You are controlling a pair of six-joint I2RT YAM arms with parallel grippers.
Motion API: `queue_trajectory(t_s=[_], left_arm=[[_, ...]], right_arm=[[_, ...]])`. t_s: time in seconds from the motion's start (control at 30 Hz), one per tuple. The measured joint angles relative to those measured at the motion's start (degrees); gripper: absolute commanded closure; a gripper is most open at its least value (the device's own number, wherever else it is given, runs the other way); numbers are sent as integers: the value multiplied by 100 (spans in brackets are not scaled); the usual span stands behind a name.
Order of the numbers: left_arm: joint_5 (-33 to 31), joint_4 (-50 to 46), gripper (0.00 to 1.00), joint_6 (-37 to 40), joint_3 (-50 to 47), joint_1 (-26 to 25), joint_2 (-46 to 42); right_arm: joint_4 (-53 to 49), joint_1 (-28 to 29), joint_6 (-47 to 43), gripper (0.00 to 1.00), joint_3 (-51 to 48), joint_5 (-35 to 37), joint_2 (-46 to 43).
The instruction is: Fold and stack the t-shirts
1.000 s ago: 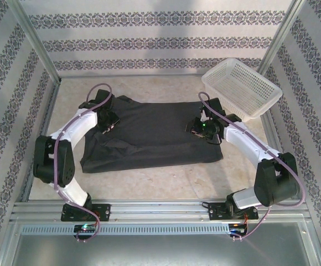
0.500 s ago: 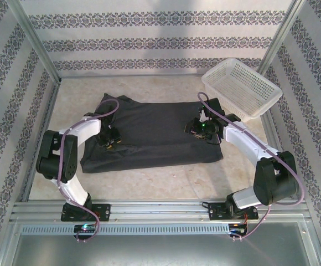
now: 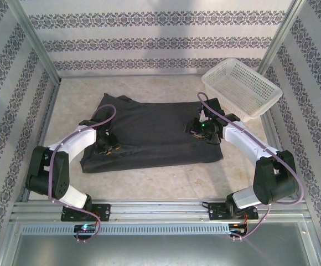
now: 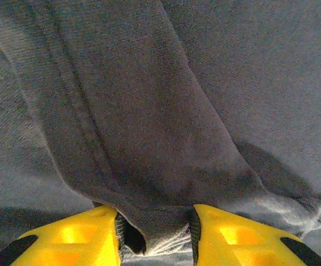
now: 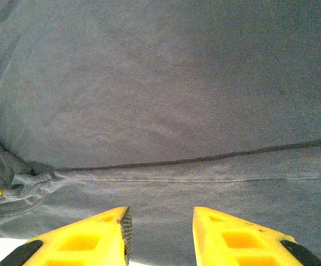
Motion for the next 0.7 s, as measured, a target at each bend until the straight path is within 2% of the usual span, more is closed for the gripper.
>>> queue_trajectory(t_s=[0.13,0.2,0.3,0.47,0.6,0.7], left_arm=[[-90,-168,46,-654,0,-22,-575],[-107,-195,45,-1110,-26,-26,-789],[-109,-105,38,-2006,-291,-28,-1161],[-153,254,35,-3652,-833,-83,-1410],[-216,667,39,-4570,-960,-133,-1244],[-212,981,50,-4940,-946,-146,-944]], right_arm=[[0,0,0,65,0,0,0],[7,0,7,65,0,-13,0],[44,7,22,65,0,-66,0],[101,26,24,65,0,-151,0],[125,52,31,65,-4,-157,0],[131,63,39,65,-31,-168,0]])
